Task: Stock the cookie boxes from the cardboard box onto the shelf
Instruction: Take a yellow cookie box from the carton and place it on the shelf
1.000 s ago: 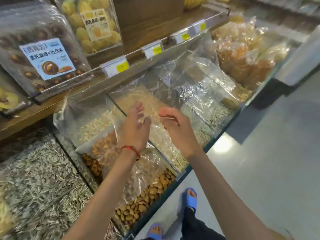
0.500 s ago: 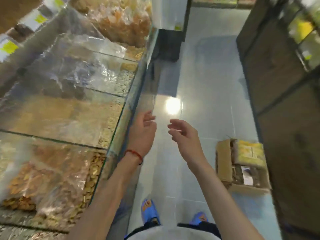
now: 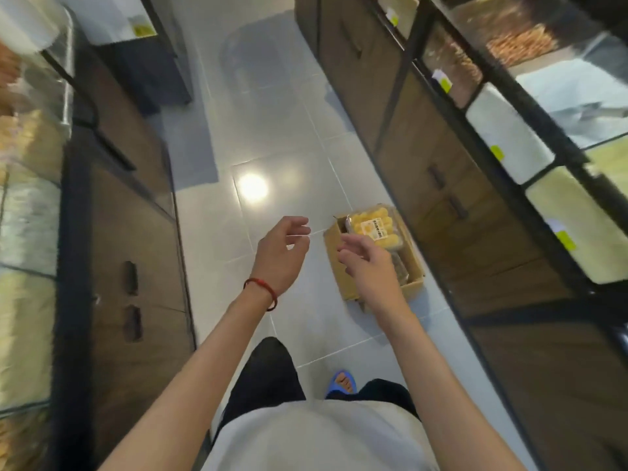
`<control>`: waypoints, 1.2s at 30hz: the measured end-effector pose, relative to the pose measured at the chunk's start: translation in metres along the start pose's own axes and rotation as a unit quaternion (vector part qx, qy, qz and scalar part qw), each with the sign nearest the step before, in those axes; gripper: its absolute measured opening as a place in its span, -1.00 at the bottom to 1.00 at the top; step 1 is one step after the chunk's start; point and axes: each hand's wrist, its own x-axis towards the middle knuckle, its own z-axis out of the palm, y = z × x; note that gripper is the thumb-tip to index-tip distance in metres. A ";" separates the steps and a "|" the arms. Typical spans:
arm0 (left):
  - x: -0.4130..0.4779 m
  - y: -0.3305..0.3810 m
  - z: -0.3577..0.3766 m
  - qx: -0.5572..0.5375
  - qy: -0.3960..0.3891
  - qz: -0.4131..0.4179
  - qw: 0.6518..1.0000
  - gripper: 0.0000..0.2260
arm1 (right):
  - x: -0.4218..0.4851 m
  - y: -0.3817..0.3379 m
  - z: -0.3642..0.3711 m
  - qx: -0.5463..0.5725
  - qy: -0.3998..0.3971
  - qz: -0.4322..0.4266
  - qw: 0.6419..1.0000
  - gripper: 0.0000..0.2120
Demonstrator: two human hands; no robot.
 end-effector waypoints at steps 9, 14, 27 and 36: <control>0.145 0.009 0.079 0.029 -0.128 -0.008 0.991 -0.74 | 0.118 0.007 -0.056 0.090 0.137 0.101 0.981 -0.69; 0.251 -0.003 0.125 0.067 -0.208 -0.052 0.974 -0.75 | 0.203 0.006 -0.056 0.110 0.207 0.150 0.960 -0.62; 0.443 -0.103 0.229 0.235 -0.353 -0.106 0.899 -0.79 | 0.367 0.095 -0.052 0.181 0.356 0.279 0.873 -0.63; 0.489 -0.263 0.320 0.333 -0.400 -0.125 0.845 -0.58 | 0.449 0.271 -0.053 0.155 0.334 0.383 0.847 -0.53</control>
